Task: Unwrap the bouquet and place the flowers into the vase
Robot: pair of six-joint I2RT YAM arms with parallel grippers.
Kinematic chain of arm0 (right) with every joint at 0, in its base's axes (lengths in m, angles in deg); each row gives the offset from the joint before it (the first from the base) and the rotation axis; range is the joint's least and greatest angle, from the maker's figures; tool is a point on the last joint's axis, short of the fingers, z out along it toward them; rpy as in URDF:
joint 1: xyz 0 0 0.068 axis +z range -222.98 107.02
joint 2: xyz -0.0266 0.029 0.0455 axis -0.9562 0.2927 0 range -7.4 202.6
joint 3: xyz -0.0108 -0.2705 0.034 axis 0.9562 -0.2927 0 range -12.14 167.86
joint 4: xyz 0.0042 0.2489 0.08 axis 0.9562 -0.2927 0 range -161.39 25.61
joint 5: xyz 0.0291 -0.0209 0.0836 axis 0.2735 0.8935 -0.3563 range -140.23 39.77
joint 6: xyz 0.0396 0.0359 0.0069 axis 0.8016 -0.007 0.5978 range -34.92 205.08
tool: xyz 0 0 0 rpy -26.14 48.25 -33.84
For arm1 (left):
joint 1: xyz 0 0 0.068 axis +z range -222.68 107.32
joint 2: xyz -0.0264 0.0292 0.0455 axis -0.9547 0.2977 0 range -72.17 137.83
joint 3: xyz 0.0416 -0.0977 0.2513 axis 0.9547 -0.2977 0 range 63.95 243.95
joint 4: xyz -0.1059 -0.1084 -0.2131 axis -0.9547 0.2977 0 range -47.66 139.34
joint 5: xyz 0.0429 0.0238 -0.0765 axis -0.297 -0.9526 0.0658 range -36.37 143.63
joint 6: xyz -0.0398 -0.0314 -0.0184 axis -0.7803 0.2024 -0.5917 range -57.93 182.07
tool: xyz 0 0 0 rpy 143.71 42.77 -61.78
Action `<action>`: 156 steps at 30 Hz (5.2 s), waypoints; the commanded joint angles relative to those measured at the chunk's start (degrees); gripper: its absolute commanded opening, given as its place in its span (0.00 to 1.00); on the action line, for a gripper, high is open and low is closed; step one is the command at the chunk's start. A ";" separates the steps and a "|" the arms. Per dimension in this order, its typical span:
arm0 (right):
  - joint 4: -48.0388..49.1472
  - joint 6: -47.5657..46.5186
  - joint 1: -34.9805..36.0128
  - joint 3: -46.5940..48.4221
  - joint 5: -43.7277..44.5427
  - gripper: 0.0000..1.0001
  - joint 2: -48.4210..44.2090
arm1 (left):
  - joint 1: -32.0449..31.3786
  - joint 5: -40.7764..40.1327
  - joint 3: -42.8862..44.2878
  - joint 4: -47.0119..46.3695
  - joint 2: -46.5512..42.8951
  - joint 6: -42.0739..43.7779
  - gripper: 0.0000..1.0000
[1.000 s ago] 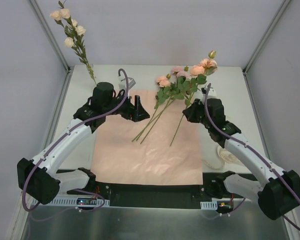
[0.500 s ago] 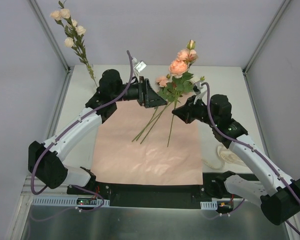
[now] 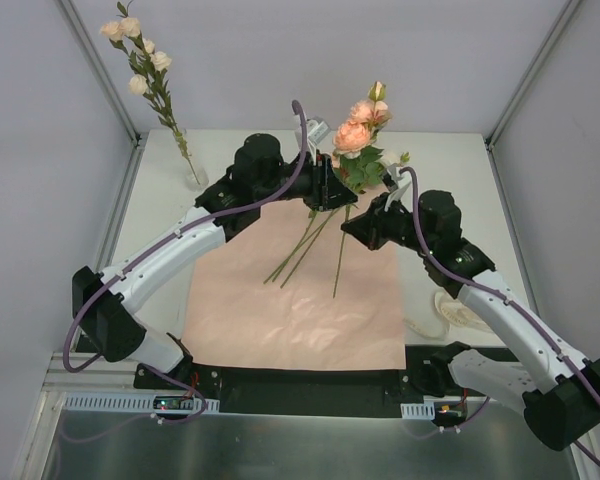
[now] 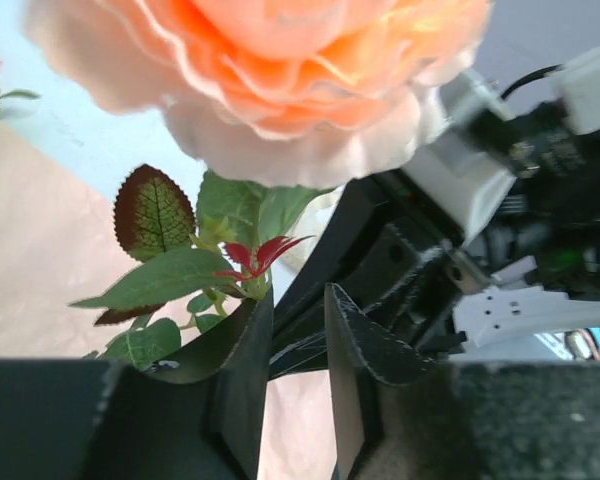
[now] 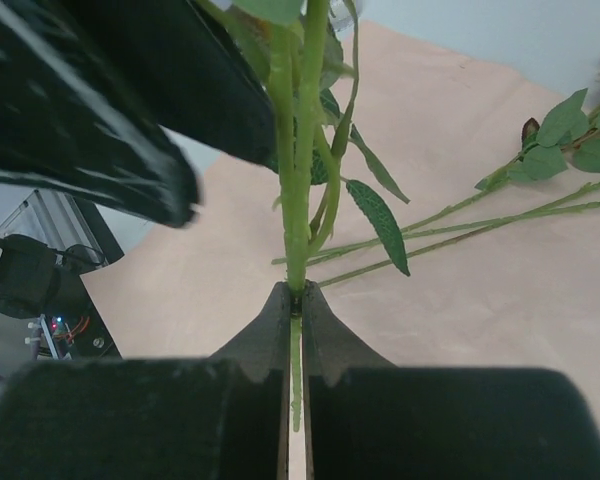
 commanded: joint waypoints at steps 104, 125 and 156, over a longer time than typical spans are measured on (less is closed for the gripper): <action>-13.99 -0.87 3.38 3.48 26.79 0.60 -4.38 | 29.69 -57.12 24.29 -0.66 -3.32 27.75 0.00; -14.78 0.10 0.48 4.01 23.19 0.60 -2.10 | 37.34 -59.50 36.69 -1.63 11.64 24.85 0.00; -13.99 3.08 -2.07 4.36 19.41 0.60 0.19 | 37.34 -59.85 34.32 -1.01 17.00 29.07 0.00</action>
